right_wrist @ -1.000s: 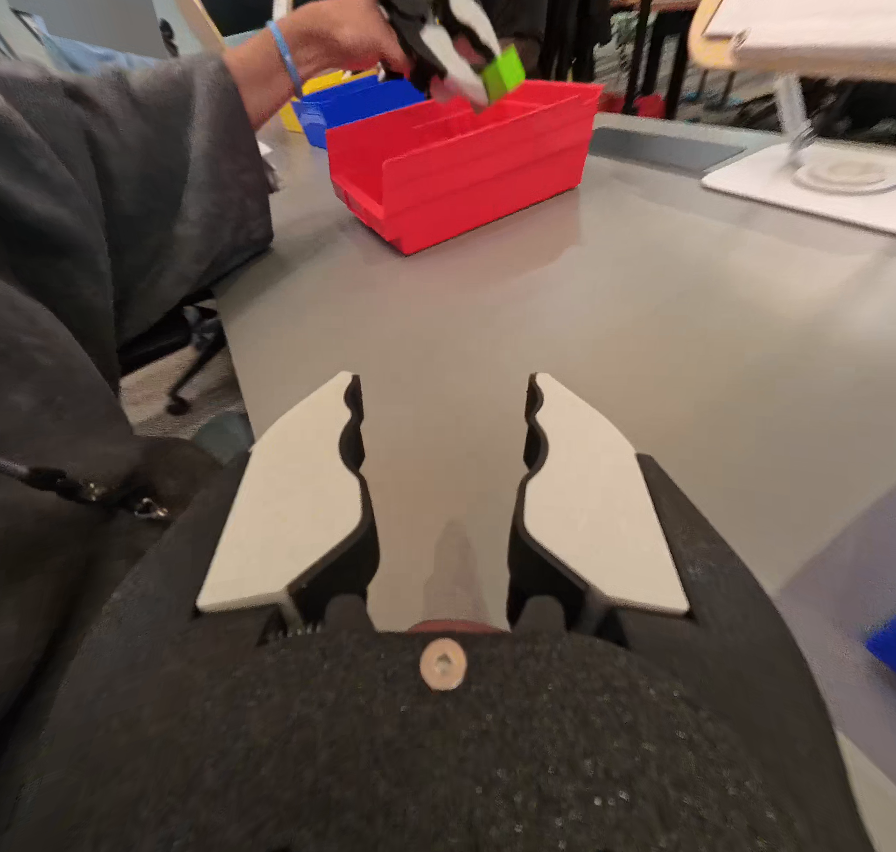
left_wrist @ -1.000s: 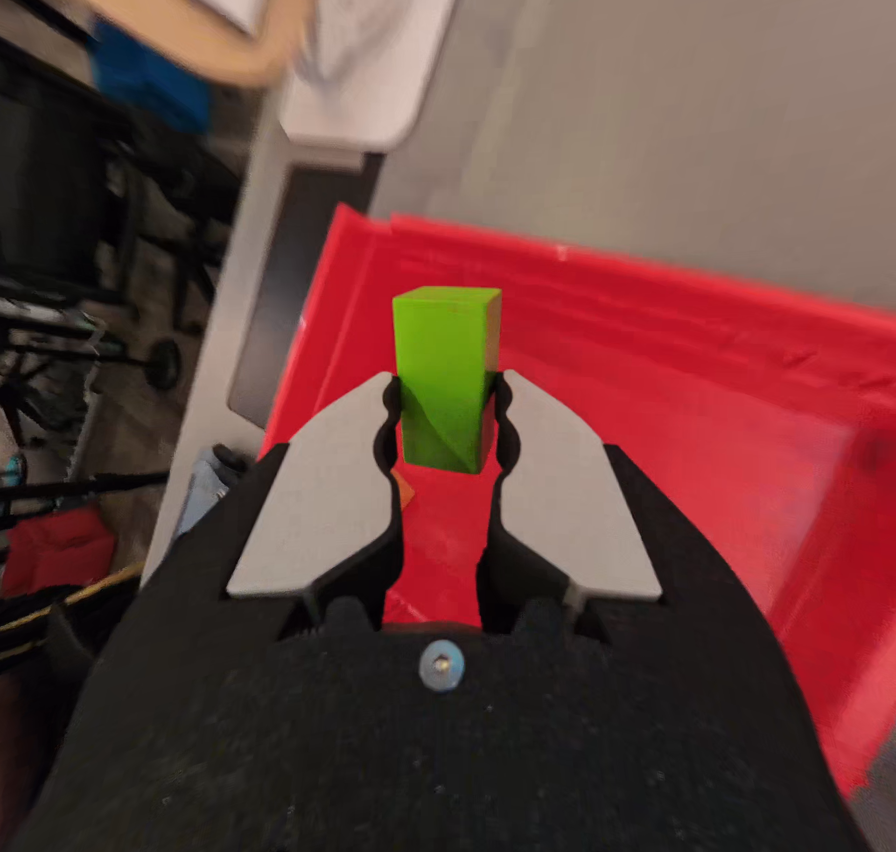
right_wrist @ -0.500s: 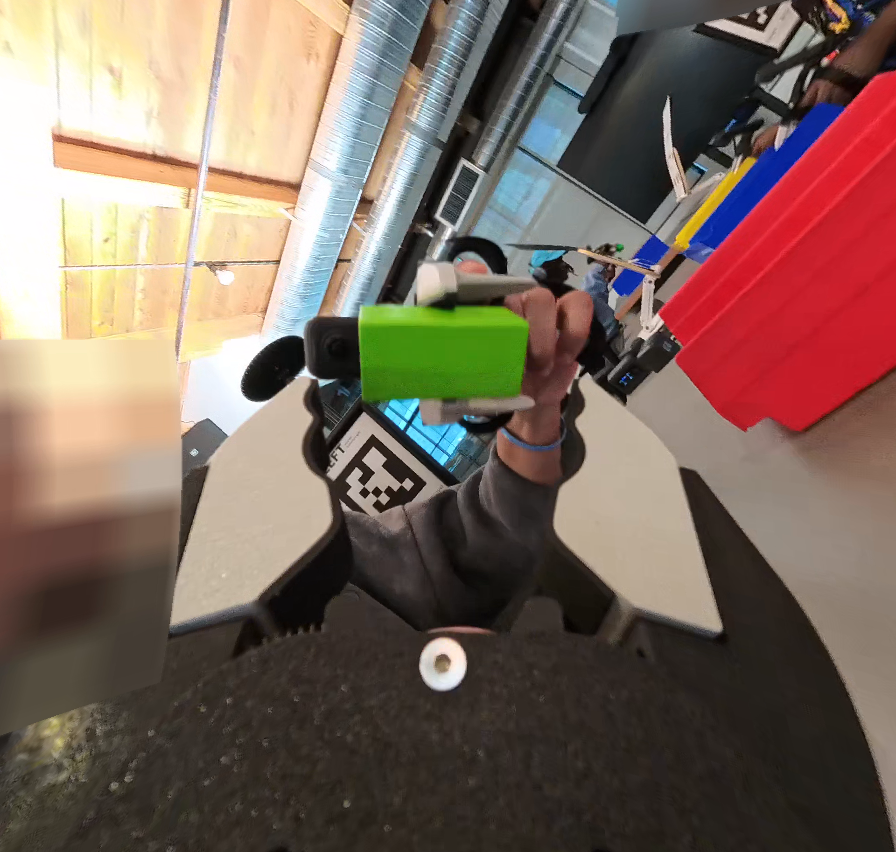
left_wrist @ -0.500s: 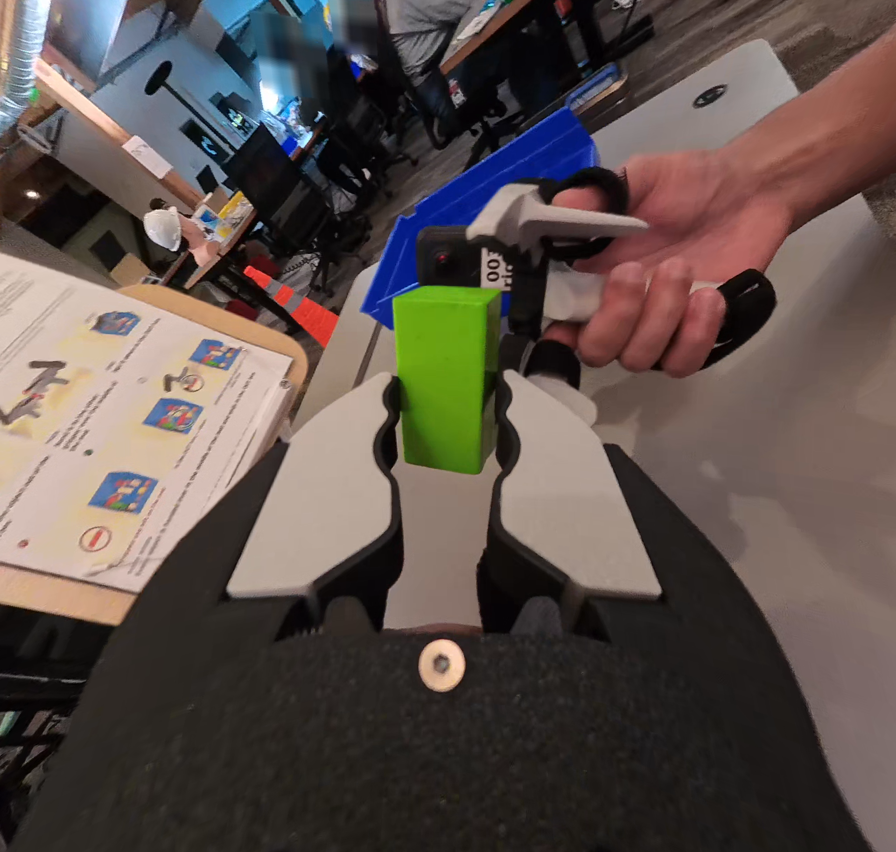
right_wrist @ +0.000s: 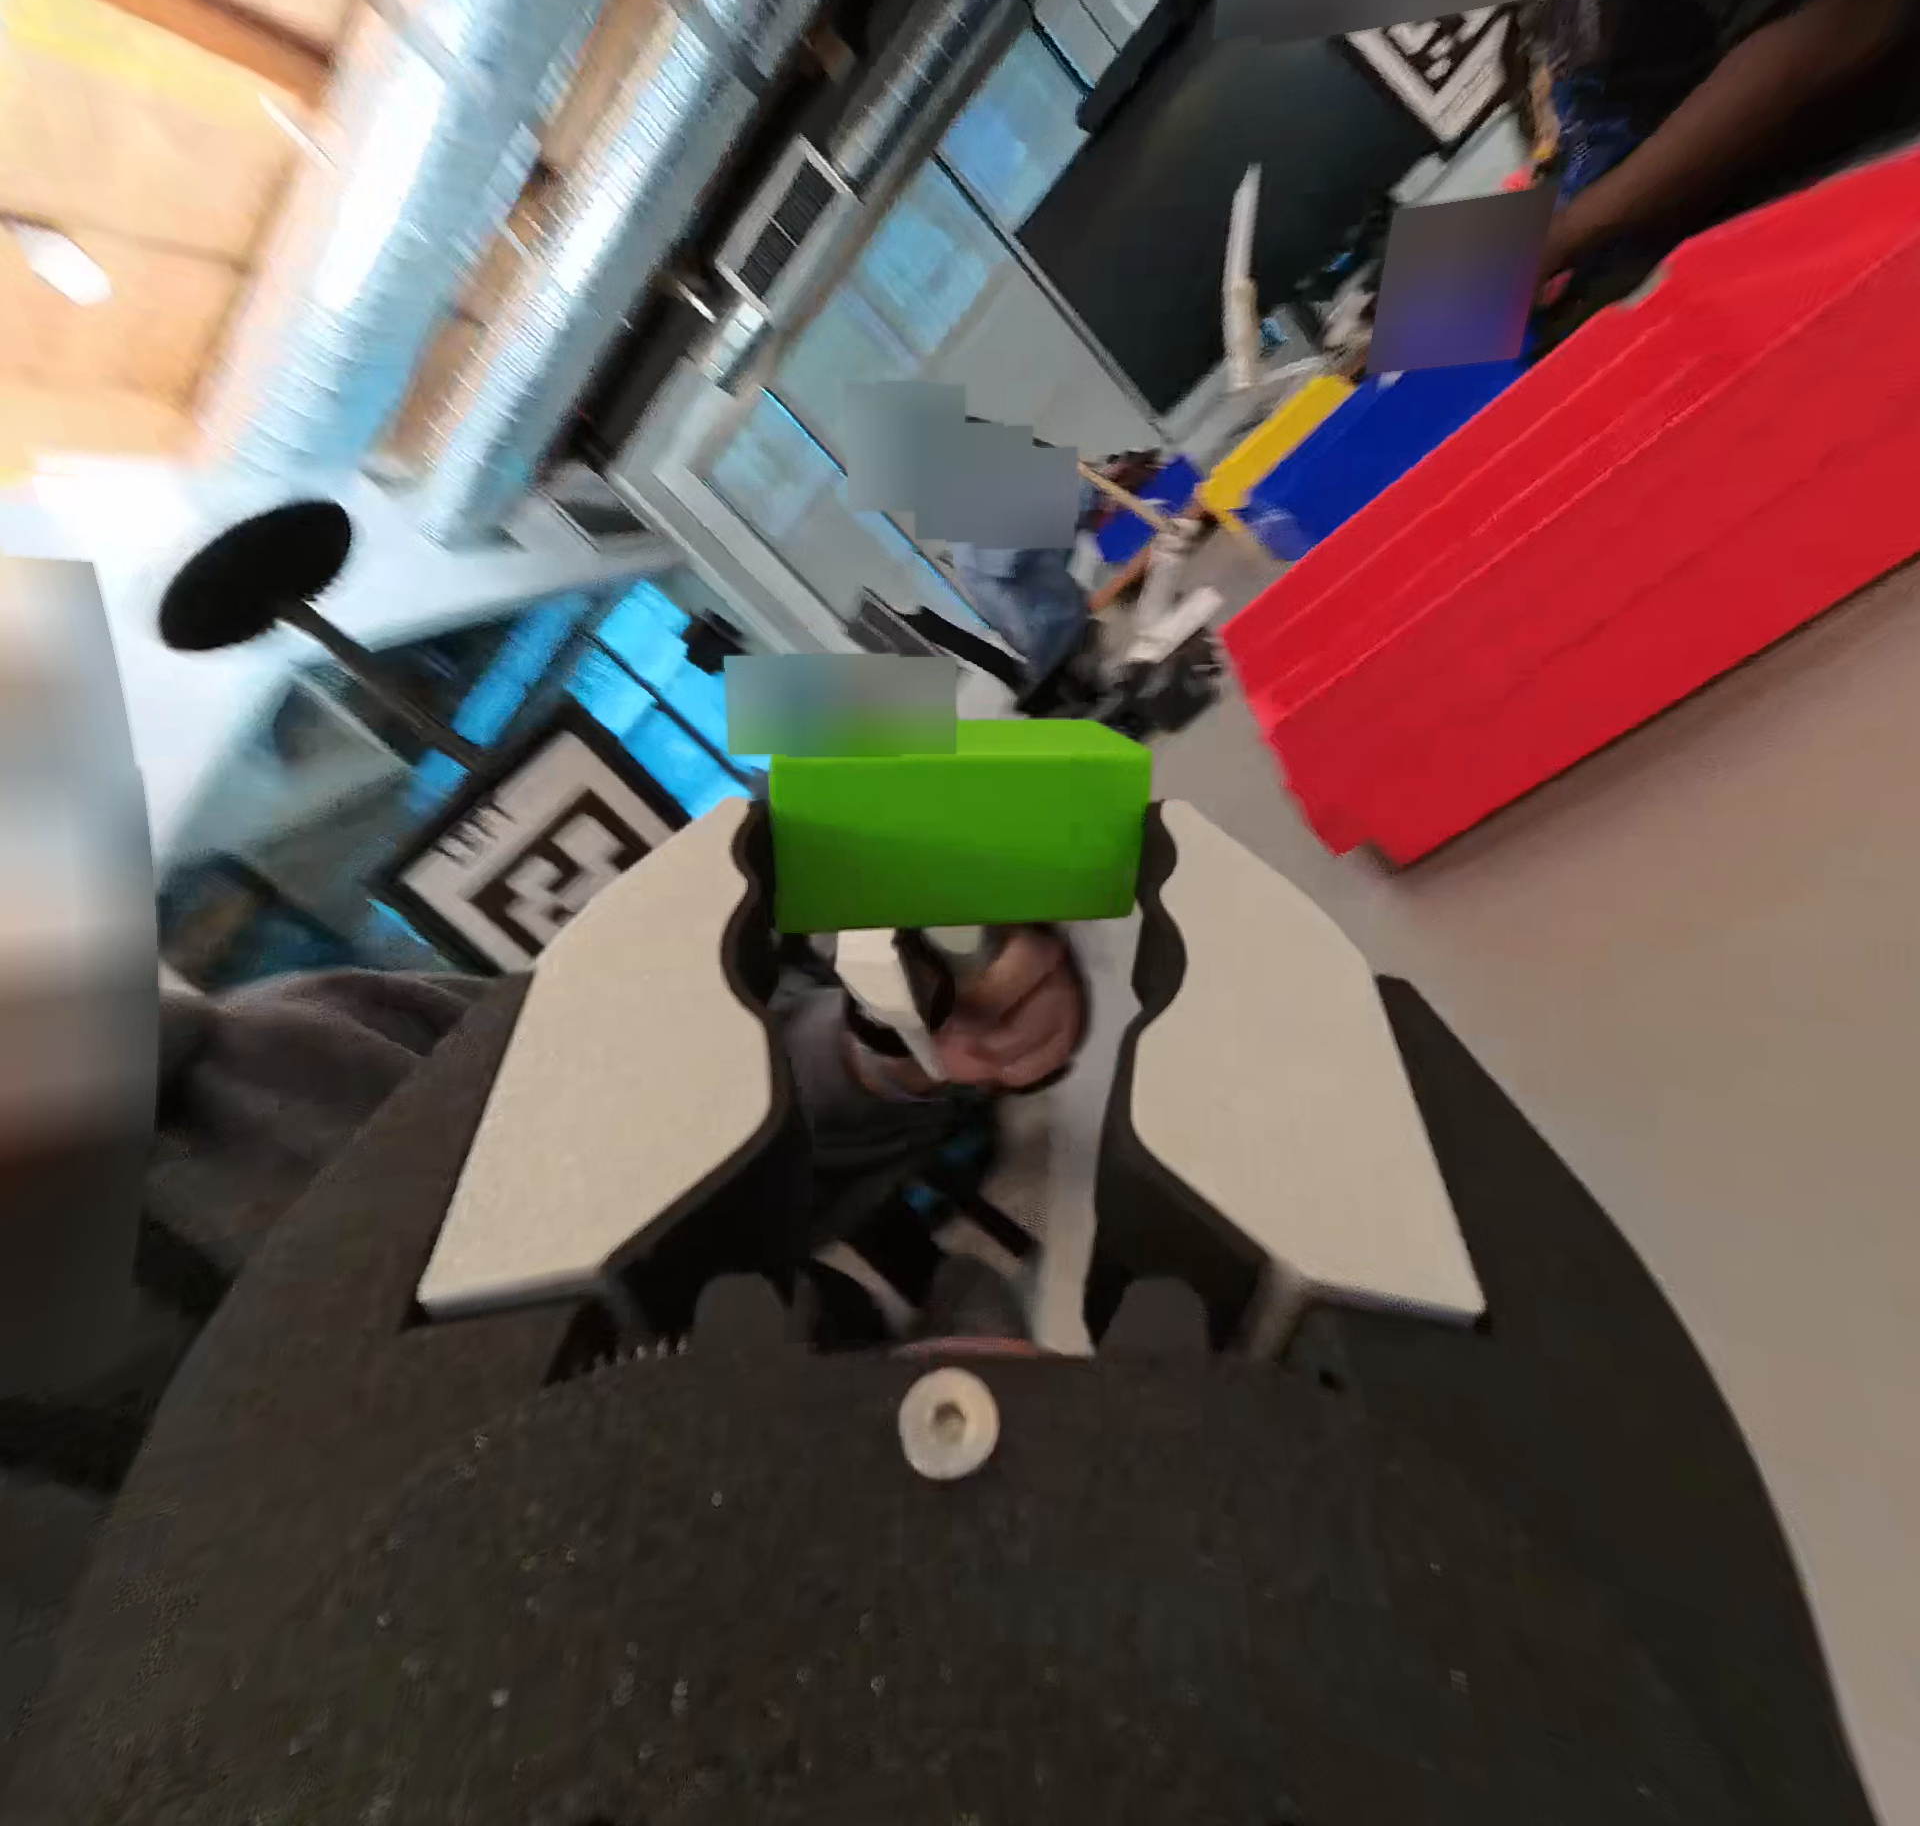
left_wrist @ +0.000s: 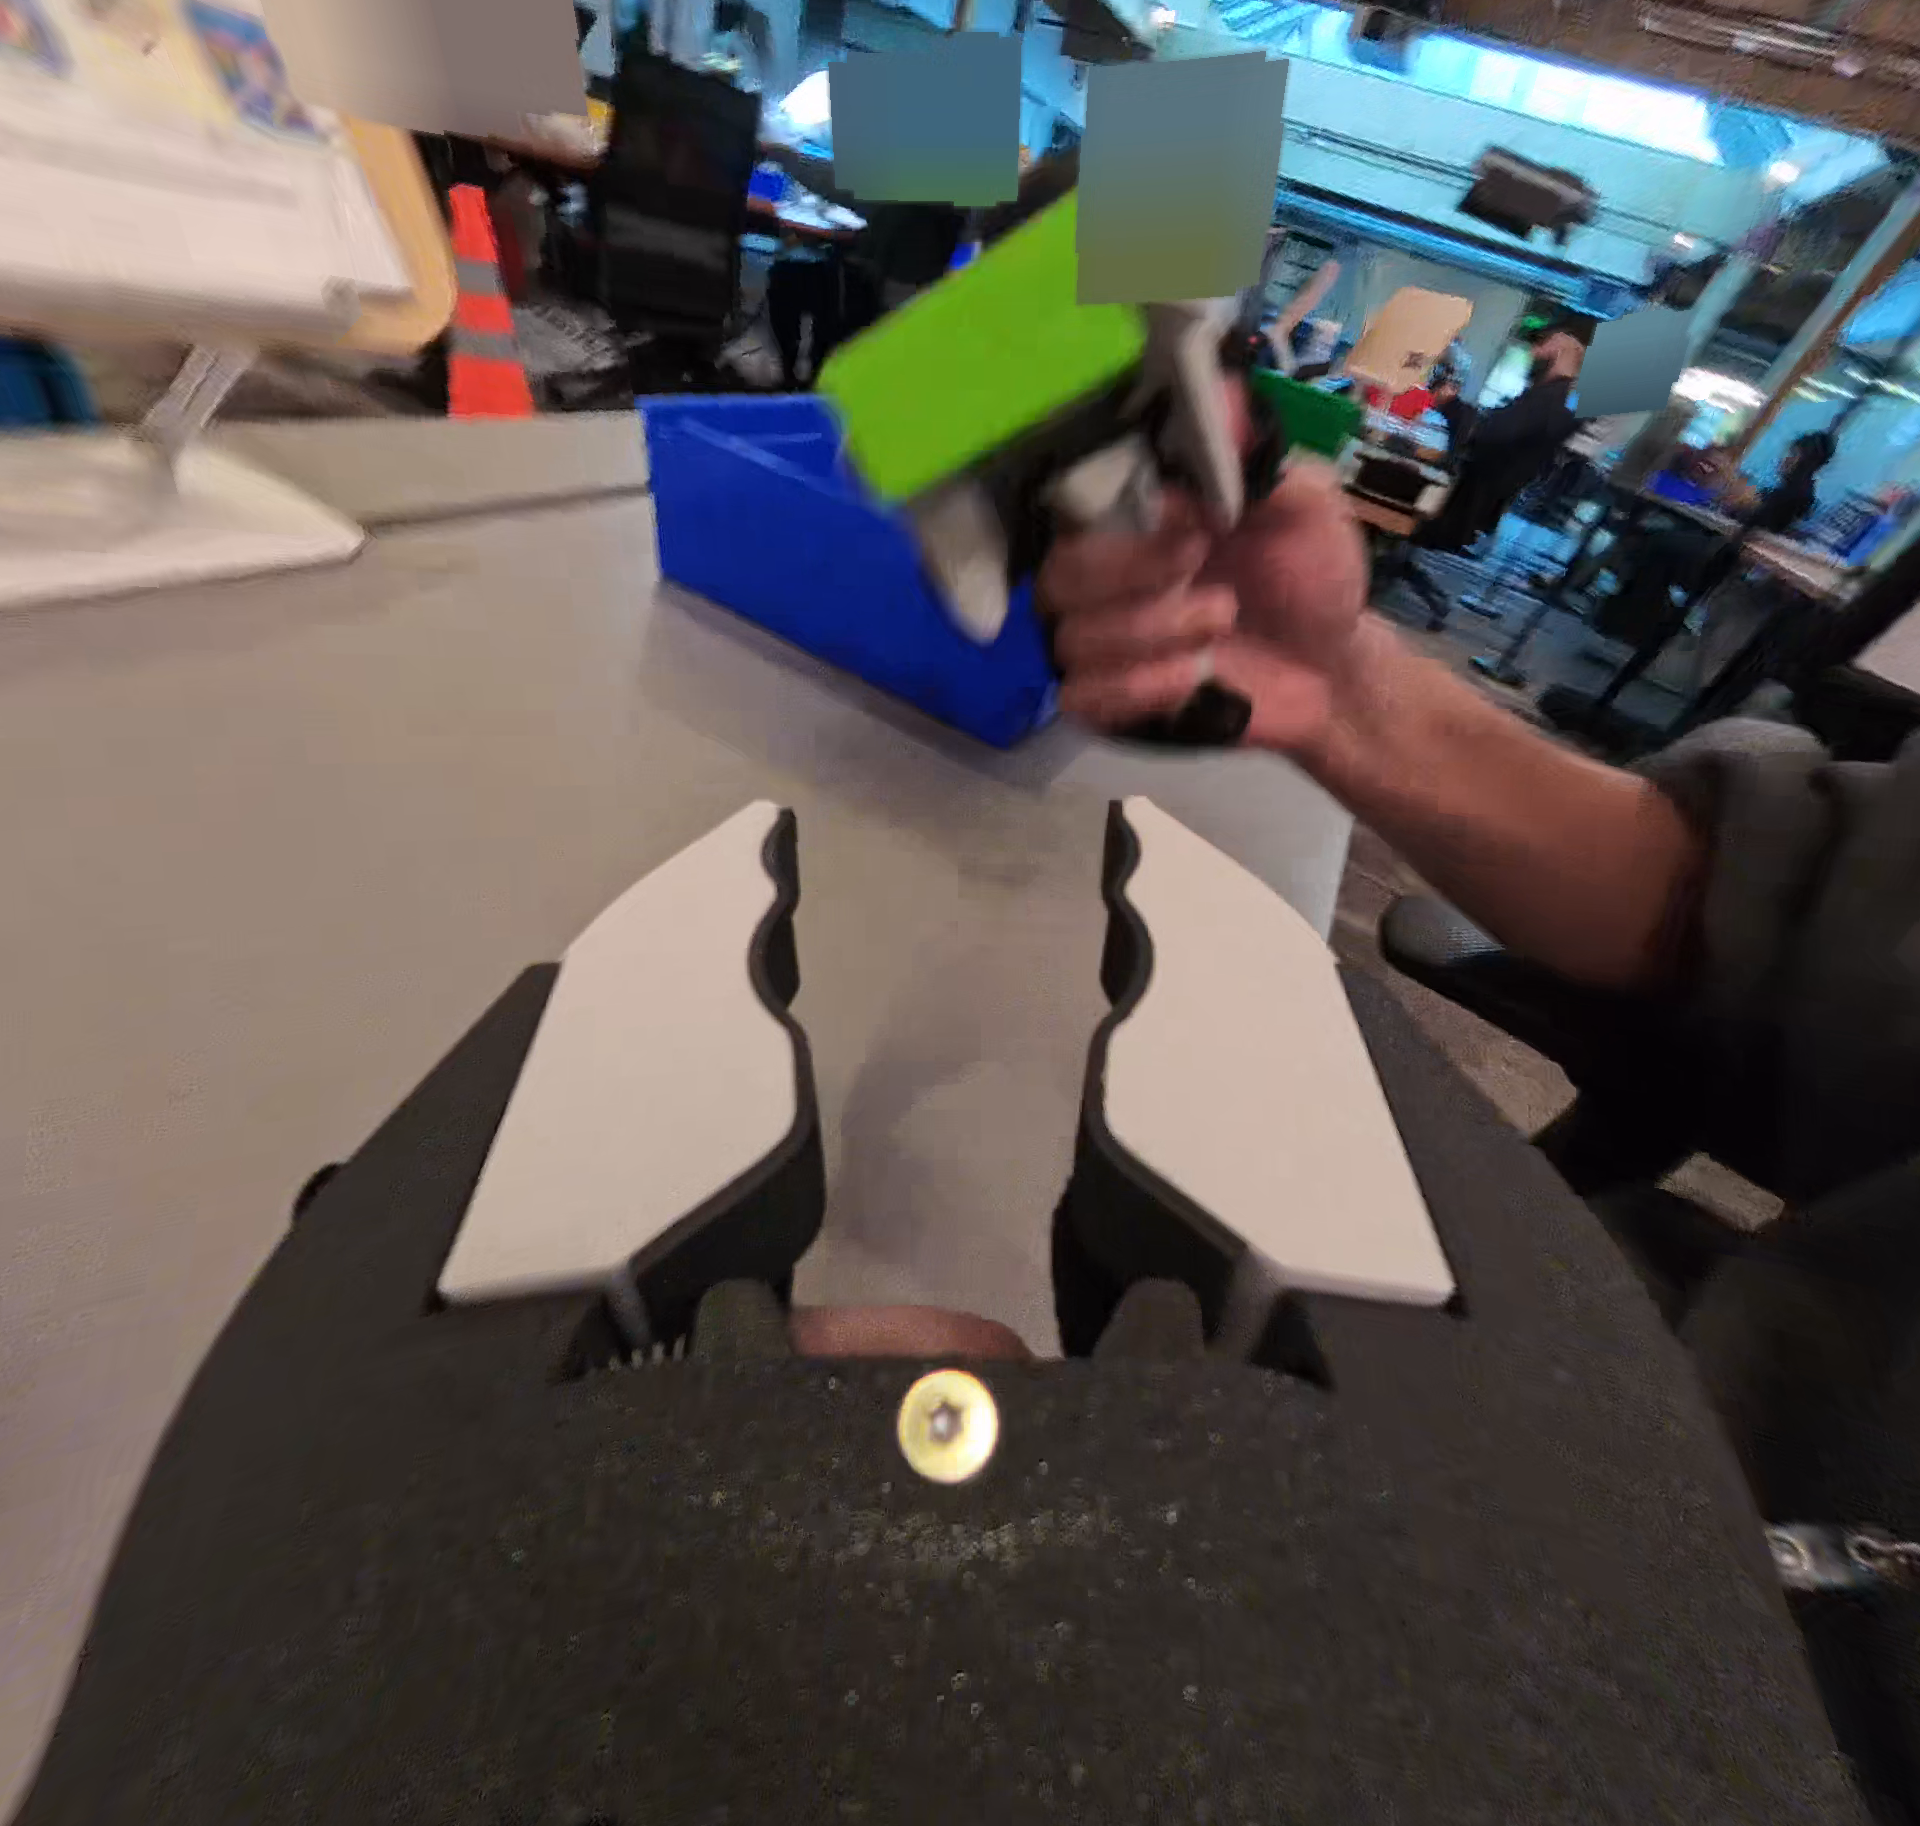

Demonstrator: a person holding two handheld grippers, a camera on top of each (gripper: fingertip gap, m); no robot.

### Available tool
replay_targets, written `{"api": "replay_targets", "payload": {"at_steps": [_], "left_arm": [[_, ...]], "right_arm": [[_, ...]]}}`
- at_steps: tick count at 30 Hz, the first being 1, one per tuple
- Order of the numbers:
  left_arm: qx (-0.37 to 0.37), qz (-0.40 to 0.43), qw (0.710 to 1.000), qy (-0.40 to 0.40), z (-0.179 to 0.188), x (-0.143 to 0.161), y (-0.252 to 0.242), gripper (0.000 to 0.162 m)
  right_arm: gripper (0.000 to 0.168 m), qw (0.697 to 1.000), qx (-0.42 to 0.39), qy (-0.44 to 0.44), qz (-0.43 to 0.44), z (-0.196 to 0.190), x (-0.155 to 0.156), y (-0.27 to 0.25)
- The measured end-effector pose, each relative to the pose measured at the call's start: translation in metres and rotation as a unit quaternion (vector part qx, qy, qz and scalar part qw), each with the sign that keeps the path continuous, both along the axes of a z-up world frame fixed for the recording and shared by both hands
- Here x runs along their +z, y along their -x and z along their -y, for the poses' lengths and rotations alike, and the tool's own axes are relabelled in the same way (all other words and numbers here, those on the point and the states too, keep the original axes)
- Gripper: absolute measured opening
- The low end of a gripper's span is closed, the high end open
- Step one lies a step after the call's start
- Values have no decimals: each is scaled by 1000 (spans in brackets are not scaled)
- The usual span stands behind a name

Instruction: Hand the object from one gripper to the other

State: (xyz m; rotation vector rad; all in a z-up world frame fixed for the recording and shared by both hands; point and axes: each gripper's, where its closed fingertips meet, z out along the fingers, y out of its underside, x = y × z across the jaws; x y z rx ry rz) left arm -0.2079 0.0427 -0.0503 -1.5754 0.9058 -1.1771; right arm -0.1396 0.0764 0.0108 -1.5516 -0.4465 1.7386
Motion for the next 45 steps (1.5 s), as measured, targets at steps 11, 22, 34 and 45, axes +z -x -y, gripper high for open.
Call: {"api": "replay_targets", "payload": {"at_steps": [11,22,34,45], "left_arm": [[4,8,999,33,35,-3,27,48],[-44,-16,999,12,56,-6,14,48],[-31,-48,998,-19,55,-12,17,53],[99,-72,992,35,-9,-10,56,61]], "right_arm": [[67,709,-261,250,605,21,-90,-319],[68,543,-162,442,695,35,-191,-367],[83,548,-255,380,700,25,-178,-370],[65,839,-381,-87,379,76,-88,-164]]}}
